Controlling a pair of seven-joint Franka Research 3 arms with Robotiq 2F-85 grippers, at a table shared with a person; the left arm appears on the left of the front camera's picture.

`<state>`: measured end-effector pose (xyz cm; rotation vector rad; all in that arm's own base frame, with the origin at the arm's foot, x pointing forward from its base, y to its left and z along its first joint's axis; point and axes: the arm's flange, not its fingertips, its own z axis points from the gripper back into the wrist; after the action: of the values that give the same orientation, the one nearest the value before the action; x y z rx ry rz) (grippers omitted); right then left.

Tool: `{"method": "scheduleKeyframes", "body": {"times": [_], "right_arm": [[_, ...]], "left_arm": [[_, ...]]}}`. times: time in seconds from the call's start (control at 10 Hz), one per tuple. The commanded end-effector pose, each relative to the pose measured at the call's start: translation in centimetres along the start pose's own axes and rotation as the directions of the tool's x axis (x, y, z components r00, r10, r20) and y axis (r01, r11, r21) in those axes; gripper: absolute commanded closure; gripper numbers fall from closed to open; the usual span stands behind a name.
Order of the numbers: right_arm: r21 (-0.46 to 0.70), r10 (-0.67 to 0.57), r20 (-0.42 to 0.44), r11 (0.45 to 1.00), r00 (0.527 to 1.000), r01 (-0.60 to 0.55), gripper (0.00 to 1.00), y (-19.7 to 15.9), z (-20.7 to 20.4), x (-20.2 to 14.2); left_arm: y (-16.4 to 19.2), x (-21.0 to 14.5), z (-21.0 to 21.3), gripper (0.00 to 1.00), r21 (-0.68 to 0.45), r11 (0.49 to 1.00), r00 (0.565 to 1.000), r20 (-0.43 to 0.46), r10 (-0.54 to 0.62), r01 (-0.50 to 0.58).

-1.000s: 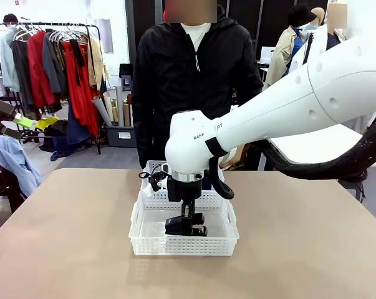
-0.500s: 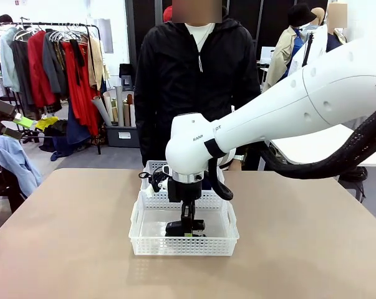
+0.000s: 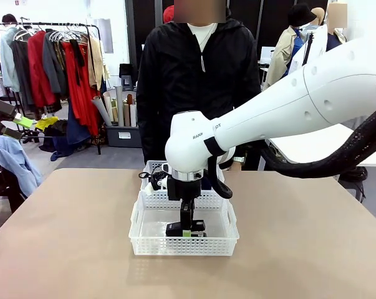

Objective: Distribute items into two baskets.
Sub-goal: Place the picked Stapler into the Organizing basket as instructed by the person.

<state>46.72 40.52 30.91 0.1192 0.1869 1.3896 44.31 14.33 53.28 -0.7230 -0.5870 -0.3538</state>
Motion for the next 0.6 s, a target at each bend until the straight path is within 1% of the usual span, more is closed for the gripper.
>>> {"method": "scheduleKeyframes", "body": {"times": [0.0, 0.5], "right_arm": [[-0.012, 0.037, -0.016, 0.999, 0.999, -0.037, 0.0, 0.1, 0.8, -0.3], [-0.093, 0.051, 0.014, 0.994, 0.999, -0.05, 0.0, 2.1, 3.9, -1.2]], "left_arm": [[-0.1, 0.1, 0.0, 0.0, -0.009, 1.0, 1.0, 0.009, 0.011, -0.01], [-0.1, 0.1, 0.0, 0.0, -0.009, 1.0, 1.0, 0.009, 0.011, -0.01]]}}
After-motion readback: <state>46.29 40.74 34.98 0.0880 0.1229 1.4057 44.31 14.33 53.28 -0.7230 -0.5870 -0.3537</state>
